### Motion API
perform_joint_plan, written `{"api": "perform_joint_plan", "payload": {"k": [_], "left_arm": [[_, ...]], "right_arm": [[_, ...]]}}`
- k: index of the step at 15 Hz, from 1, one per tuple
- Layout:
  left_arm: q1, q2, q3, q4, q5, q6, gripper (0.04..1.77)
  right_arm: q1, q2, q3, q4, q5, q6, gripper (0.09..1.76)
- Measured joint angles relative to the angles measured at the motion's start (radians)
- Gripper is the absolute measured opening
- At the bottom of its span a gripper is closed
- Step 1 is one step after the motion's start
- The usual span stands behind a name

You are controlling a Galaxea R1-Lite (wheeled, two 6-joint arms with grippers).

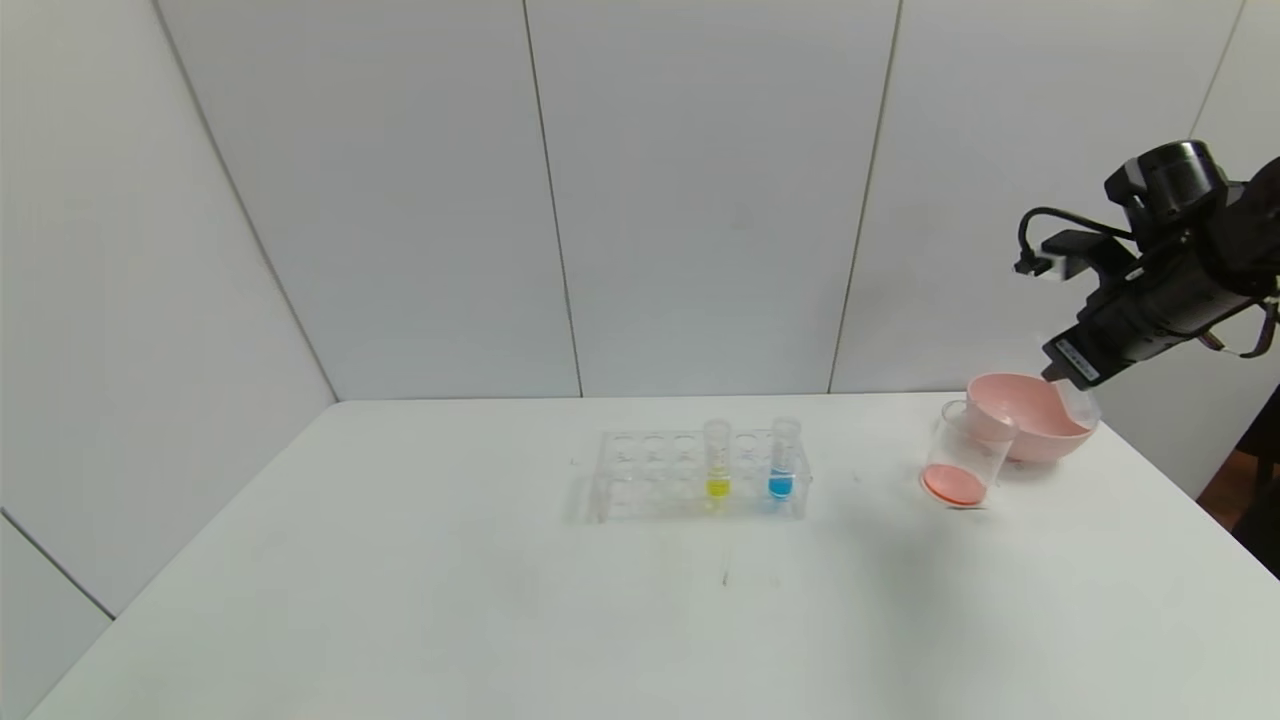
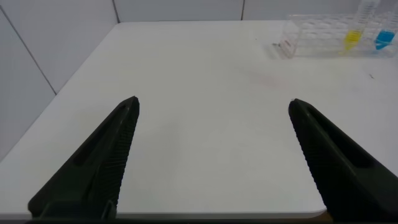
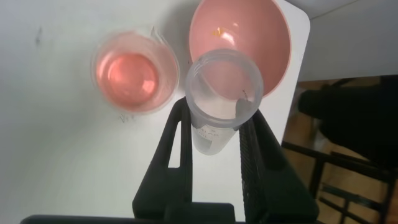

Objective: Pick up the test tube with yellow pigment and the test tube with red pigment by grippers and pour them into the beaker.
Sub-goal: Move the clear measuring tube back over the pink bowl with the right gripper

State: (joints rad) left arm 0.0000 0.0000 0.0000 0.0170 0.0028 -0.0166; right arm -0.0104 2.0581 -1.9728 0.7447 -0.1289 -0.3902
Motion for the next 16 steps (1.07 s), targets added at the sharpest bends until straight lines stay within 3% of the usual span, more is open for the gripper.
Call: {"api": "perform_joint_plan", "payload": {"k": [3, 6, 8, 10, 13, 16], "left_arm": [[0.000, 0.000, 0.000, 0.000, 0.000, 0.000, 1.72], [0.000, 0.000, 0.000, 0.000, 0.000, 0.000, 1.72], [0.000, 0.000, 0.000, 0.000, 0.000, 0.000, 1.72], [0.000, 0.000, 0.000, 0.000, 0.000, 0.000, 1.72], [0.000, 0.000, 0.000, 0.000, 0.000, 0.000, 1.72], [0.000, 0.000, 0.000, 0.000, 0.000, 0.000, 1.72]], "right_arm": [[-0.010, -0.004, 0.006, -0.173, 0.018, 0.232, 0.50], [-0.059, 0.008, 0.016, -0.341, 0.027, 0.283, 0.50], [-0.096, 0.014, 0.057, -0.433, 0.099, 0.328, 0.50], [-0.135, 0.012, 0.156, -0.555, 0.197, 0.337, 0.50], [-0.189, 0.003, 0.364, -0.952, 0.341, 0.318, 0.50], [-0.220, 0.011, 0.559, -1.202, 0.386, 0.304, 0.50]]}}
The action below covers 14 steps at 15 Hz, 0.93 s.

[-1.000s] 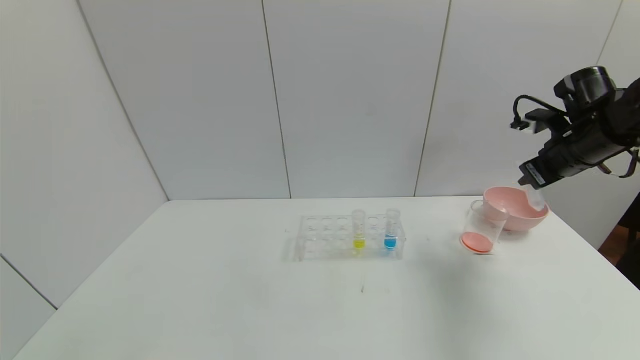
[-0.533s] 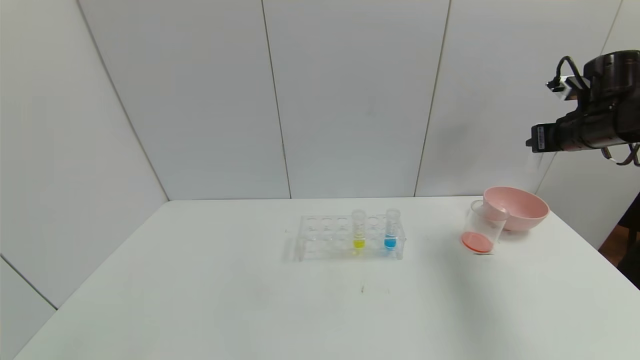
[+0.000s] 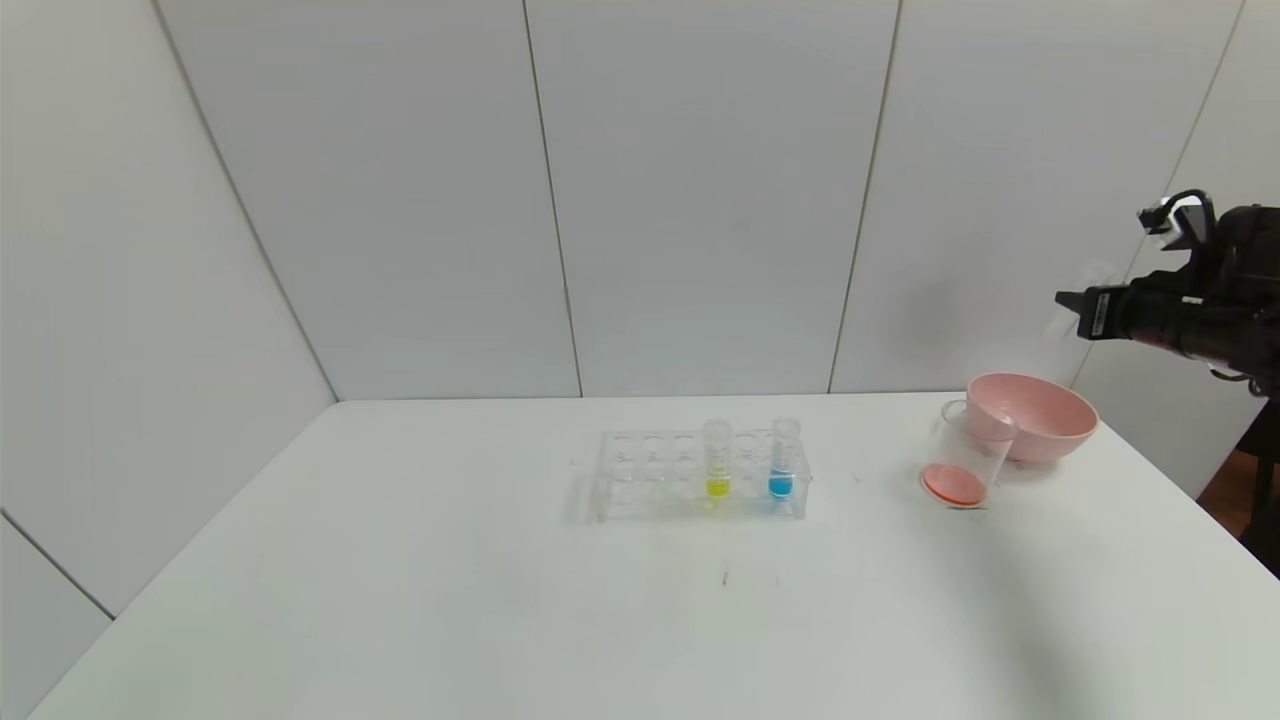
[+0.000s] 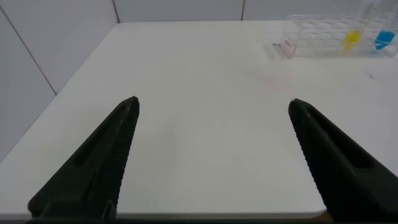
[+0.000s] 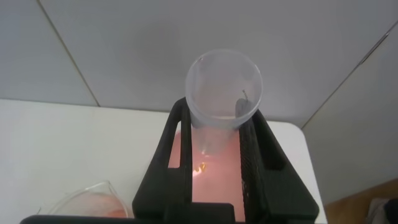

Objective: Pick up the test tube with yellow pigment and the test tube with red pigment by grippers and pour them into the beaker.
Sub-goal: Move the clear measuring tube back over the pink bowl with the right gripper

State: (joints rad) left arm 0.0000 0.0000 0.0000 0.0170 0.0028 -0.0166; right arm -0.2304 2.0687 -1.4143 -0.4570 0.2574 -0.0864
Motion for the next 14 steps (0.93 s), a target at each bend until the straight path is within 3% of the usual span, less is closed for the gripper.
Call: {"api": "perform_joint_plan", "payload": {"k": [5, 8, 14], "left_arm": [[0.000, 0.000, 0.000, 0.000, 0.000, 0.000, 1.72], [0.000, 0.000, 0.000, 0.000, 0.000, 0.000, 1.72], [0.000, 0.000, 0.000, 0.000, 0.000, 0.000, 1.72]], "right_arm": [[-0.036, 0.048, 0.095, -0.044, 0.005, 0.001, 0.50], [-0.051, 0.098, 0.099, -0.174, 0.011, 0.004, 0.50], [-0.057, 0.135, 0.101, -0.174, 0.012, 0.023, 0.50]]}}
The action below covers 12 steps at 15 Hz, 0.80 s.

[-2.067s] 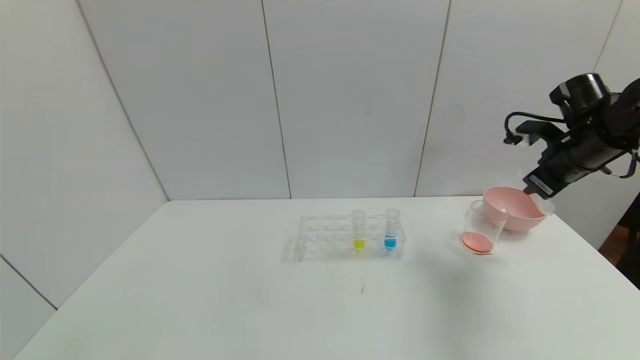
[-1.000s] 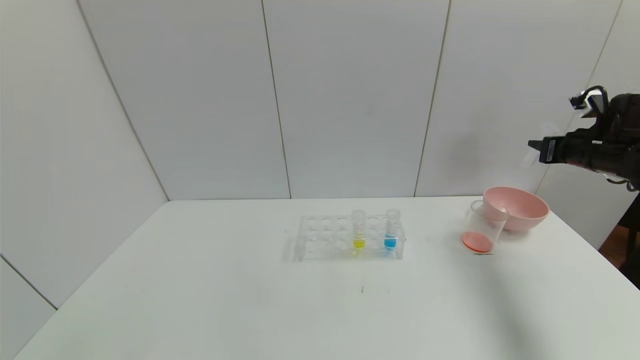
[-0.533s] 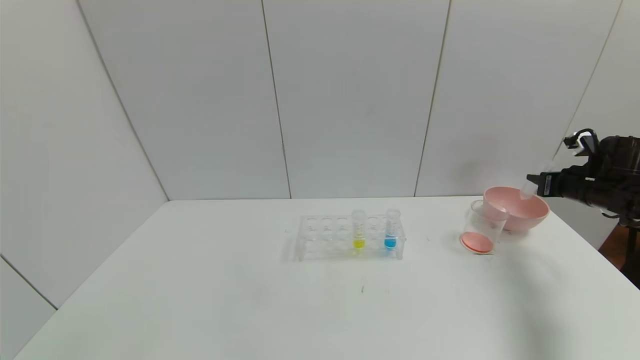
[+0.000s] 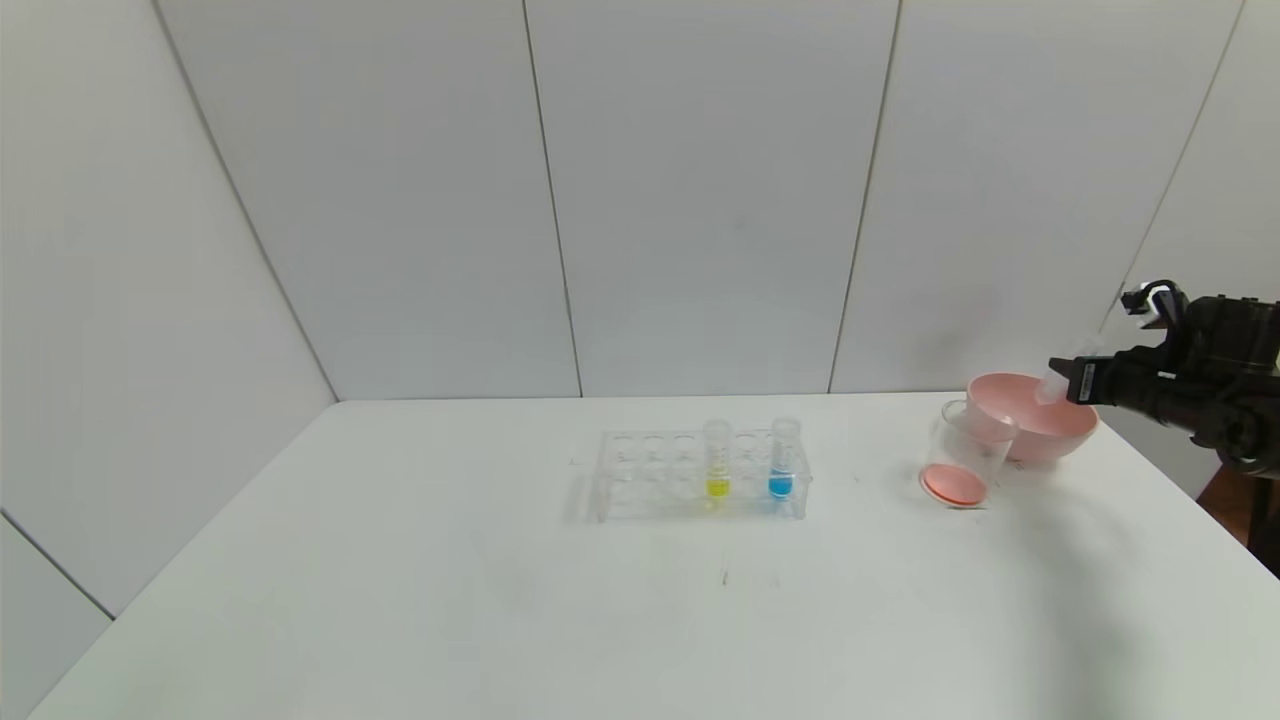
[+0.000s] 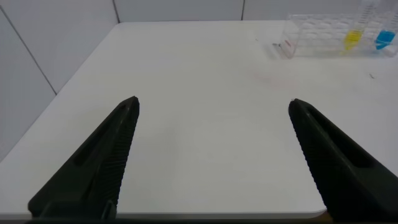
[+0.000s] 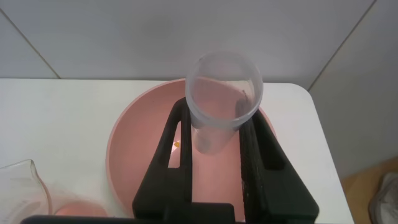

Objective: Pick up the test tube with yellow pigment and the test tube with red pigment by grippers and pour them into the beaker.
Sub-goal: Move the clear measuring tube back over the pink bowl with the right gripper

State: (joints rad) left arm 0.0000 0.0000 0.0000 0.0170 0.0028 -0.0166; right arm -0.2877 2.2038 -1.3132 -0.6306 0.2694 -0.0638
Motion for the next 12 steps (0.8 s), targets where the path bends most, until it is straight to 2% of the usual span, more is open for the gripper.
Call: {"api": "perform_joint_plan", "payload": {"k": [8, 12], "left_arm": [[0.000, 0.000, 0.000, 0.000, 0.000, 0.000, 1.72], [0.000, 0.000, 0.000, 0.000, 0.000, 0.000, 1.72]], "right_arm": [[-0.002, 0.008, -0.003, 0.002, 0.008, 0.006, 0.50], [-0.002, 0.005, -0.008, 0.022, 0.018, 0.023, 0.97]]}}
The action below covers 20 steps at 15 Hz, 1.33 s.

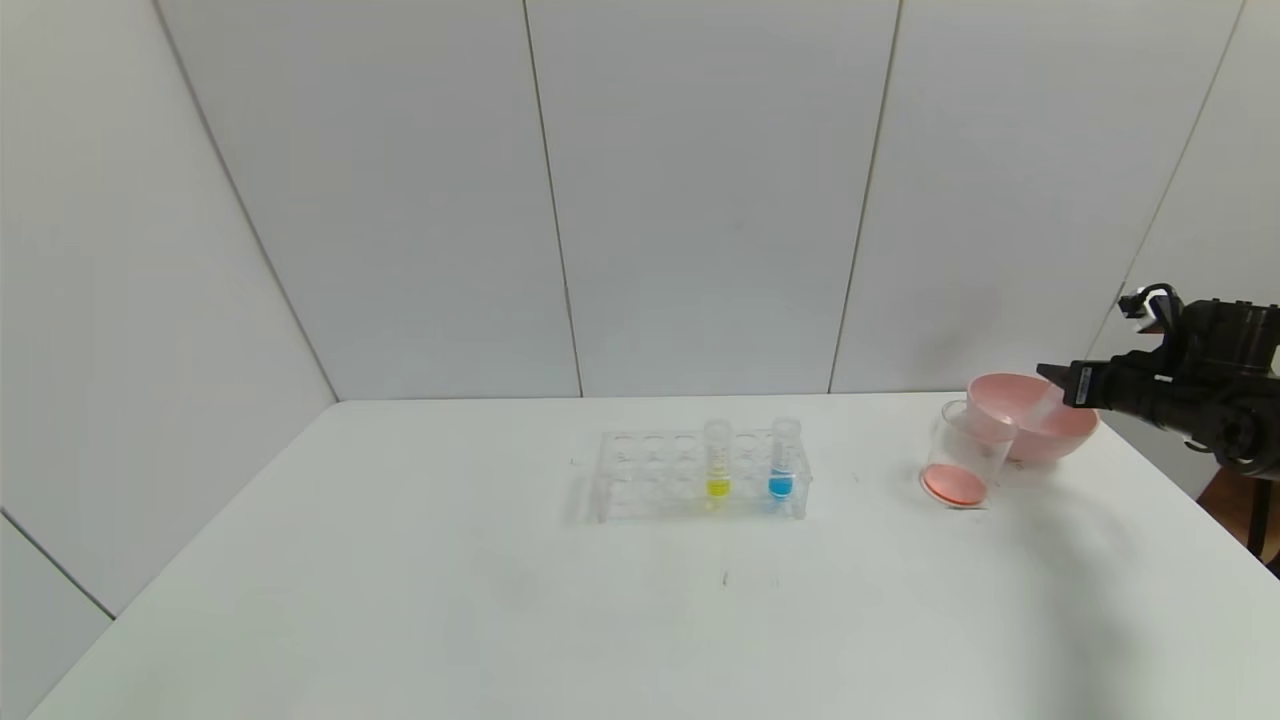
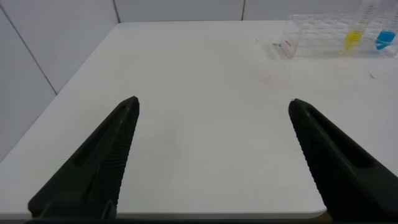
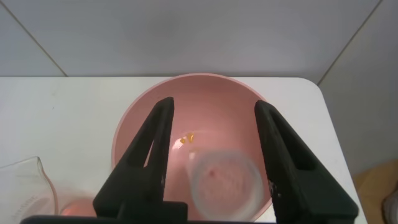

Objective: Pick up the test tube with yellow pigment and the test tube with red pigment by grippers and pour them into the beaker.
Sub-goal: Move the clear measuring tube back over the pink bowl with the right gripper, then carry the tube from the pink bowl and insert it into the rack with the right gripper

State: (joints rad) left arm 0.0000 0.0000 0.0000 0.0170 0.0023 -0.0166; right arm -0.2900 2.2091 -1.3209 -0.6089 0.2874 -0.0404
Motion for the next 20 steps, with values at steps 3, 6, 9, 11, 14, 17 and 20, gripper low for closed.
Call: {"api": "perform_joint_plan", "payload": {"k": [3, 6, 9, 11, 14, 17, 20], "left_arm": [[0.000, 0.000, 0.000, 0.000, 0.000, 0.000, 1.72], [0.000, 0.000, 0.000, 0.000, 0.000, 0.000, 1.72], [0.000, 0.000, 0.000, 0.000, 0.000, 0.000, 1.72], [0.000, 0.000, 0.000, 0.000, 0.000, 0.000, 1.72], [0.000, 0.000, 0.000, 0.000, 0.000, 0.000, 1.72], [0.000, 0.000, 0.000, 0.000, 0.000, 0.000, 1.72], [0.000, 0.000, 0.000, 0.000, 0.000, 0.000, 1.72]], "right_arm": [[-0.001, -0.003, -0.004, -0.003, -0.005, 0.000, 1.21], [-0.001, -0.024, 0.010, 0.002, -0.003, 0.000, 1.37], [0.006, -0.070, 0.037, 0.001, -0.009, 0.002, 1.47], [0.016, -0.123, 0.076, 0.011, -0.003, 0.001, 1.53], [0.061, -0.232, 0.191, 0.030, -0.004, 0.003, 1.59], [0.189, -0.369, 0.322, 0.049, -0.122, 0.080, 1.63], [0.375, -0.503, 0.404, 0.171, -0.291, 0.167, 1.65]]}}
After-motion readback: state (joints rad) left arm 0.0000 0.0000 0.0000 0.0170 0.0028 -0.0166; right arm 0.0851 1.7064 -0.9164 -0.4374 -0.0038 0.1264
